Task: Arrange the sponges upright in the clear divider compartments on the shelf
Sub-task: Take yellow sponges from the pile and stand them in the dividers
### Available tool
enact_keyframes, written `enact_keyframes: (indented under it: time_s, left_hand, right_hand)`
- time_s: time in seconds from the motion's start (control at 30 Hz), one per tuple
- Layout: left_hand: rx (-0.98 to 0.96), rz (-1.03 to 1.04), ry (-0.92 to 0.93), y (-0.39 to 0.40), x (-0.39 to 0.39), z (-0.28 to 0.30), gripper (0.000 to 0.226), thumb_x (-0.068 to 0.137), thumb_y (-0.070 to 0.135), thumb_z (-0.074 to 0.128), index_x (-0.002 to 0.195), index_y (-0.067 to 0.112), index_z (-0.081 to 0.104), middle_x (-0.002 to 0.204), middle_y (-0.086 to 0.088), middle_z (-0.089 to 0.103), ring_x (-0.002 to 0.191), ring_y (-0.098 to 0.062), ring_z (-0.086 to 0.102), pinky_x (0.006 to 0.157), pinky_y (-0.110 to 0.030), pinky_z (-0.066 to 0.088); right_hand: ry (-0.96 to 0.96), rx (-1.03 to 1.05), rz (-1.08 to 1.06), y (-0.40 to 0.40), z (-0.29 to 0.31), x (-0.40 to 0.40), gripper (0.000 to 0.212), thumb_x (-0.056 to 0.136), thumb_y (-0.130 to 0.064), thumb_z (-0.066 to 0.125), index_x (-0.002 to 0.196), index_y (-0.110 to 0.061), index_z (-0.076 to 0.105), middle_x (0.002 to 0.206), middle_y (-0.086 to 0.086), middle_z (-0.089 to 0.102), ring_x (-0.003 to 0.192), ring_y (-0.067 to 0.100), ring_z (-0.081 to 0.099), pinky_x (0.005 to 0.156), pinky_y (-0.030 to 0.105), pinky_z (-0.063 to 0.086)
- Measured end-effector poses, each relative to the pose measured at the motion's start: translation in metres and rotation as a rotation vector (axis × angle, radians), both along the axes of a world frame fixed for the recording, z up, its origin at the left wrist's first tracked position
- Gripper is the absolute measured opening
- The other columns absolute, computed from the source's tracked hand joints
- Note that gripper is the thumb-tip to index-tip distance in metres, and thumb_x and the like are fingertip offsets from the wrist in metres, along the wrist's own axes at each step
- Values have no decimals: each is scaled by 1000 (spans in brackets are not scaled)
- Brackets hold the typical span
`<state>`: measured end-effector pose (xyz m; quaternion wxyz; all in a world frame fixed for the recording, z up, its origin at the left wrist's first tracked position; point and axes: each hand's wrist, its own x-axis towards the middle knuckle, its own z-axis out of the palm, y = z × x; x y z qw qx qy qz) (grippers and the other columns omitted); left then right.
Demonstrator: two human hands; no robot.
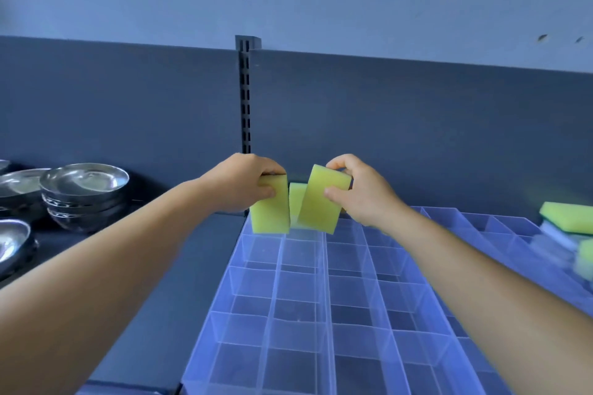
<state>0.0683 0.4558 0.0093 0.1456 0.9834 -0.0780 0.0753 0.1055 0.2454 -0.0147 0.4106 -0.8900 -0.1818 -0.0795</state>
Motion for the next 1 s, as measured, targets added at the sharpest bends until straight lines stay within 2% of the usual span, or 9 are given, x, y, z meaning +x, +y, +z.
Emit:
enact_keyframes:
  time_s: [0.1,0.17,0.23,0.3,0.43,0.6,0.7,0.8,1.0]
  left_hand:
    - [22,-1,-4,6,6,-8,42,91,22,56,132,29,53,128,9,58,112,-17,54,95,-34,46]
    - [30,-1,-27,9,11,-11,41,90,22,56,130,29,53,125,7,59,109,-17,53,91,-34,47]
    - [47,4,-46,11,15,-14,39,89,22,55,127,32,54,120,5,58,109,-18,50,89,-35,48]
    - [68,4,-42,12,18,-15,38,89,23,55,126,33,54,116,4,56,112,-19,47,89,-37,47]
    - [101,-13,-18,11,21,-21,38,89,23,56,125,31,54,115,2,54,112,-21,48,90,-37,47]
    - [185,-9,-36,6,23,-31,40,89,26,57,128,28,51,120,3,50,112,-20,49,75,-29,43]
    - [276,-18,-30,4,21,-37,40,89,28,58,127,24,51,122,4,52,116,-17,46,77,-31,44]
    - [297,-18,-13,3,21,-42,41,89,29,59,129,22,51,124,3,51,118,-16,45,80,-33,46]
    - [324,-13,-5,1,19,-39,52,86,39,64,132,20,48,127,1,49,123,-19,40,85,-38,49]
  right_hand:
    - [37,-10,-15,11,-7,3,29,83,-17,63,107,-30,51,113,3,58,87,28,63,74,42,57]
    - [40,-28,-20,18,-9,5,28,84,-17,63,105,-31,51,113,4,57,84,30,63,65,38,57]
    - [14,-59,-25,23,-10,8,27,84,-17,63,103,-31,49,112,4,57,76,26,59,51,28,49]
    - [-2,-72,-15,26,-10,11,27,84,-17,63,103,-31,49,110,5,57,74,23,55,49,25,43]
    - [-11,-142,-11,30,-15,13,28,83,-17,63,106,-28,52,109,2,55,76,21,52,54,25,40]
    - [-110,-320,-21,34,-25,13,28,84,-18,62,109,-25,50,108,-4,47,94,23,52,76,32,45]
    - [-128,-417,-13,38,-28,11,31,85,-20,63,113,-24,50,117,-3,47,96,24,51,78,34,46]
    - [-133,-524,4,40,-33,10,36,86,-21,63,119,-20,50,123,-1,45,109,23,46,78,30,40]
    - [-80,-523,-22,35,-30,4,48,84,-26,65,128,-21,47,129,-2,41,119,21,42,87,33,44]
